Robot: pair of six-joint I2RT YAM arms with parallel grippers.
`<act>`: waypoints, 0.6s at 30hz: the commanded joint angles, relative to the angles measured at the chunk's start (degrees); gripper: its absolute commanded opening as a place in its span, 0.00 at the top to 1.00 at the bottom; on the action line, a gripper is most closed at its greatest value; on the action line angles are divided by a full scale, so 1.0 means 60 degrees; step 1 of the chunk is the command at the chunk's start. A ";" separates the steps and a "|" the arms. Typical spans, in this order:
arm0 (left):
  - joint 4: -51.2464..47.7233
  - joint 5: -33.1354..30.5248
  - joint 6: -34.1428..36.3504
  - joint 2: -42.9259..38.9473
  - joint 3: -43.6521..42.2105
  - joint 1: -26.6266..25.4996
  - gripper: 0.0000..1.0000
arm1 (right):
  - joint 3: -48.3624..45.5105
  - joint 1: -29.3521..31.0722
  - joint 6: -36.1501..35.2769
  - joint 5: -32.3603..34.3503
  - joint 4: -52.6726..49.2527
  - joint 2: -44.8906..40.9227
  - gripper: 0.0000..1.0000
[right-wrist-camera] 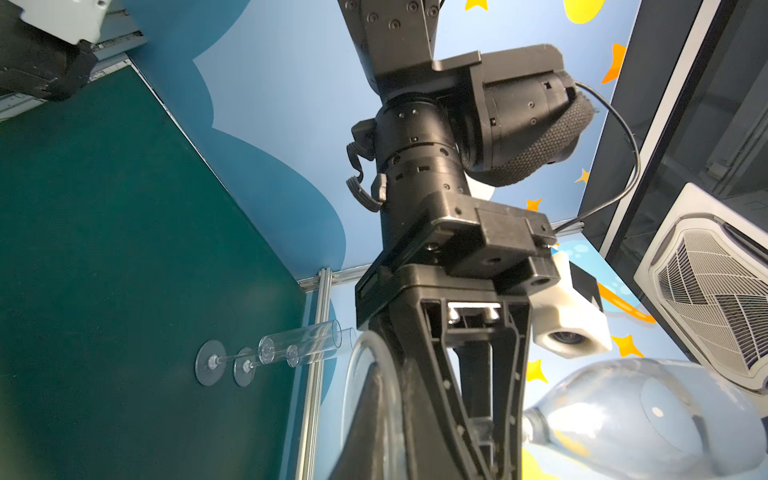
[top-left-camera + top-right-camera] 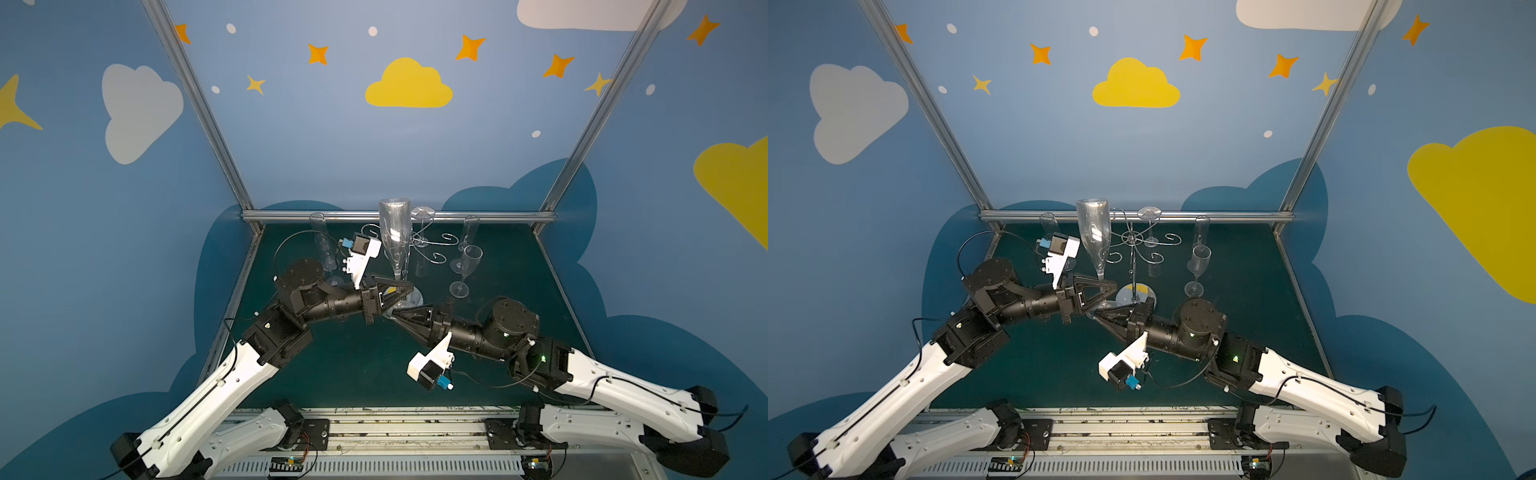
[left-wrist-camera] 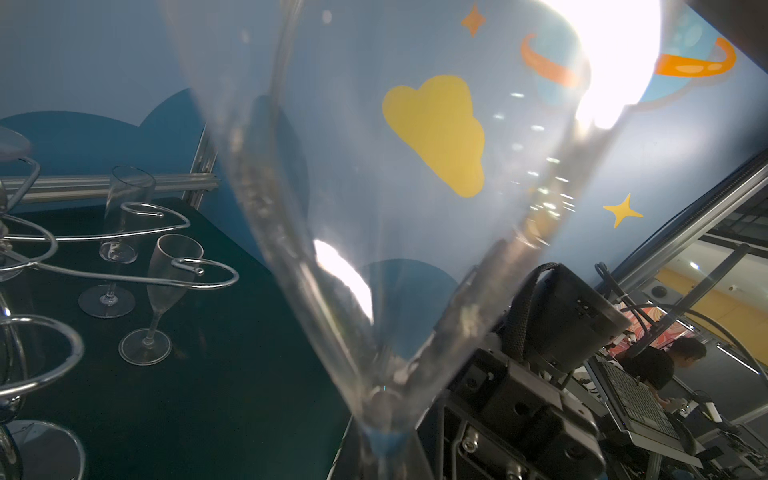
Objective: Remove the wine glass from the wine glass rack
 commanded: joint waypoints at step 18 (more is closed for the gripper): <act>-0.0472 -0.2064 0.2662 -0.1537 -0.1104 -0.0030 0.97 | 0.0936 -0.0225 0.5976 0.1343 0.0351 -0.0915 0.06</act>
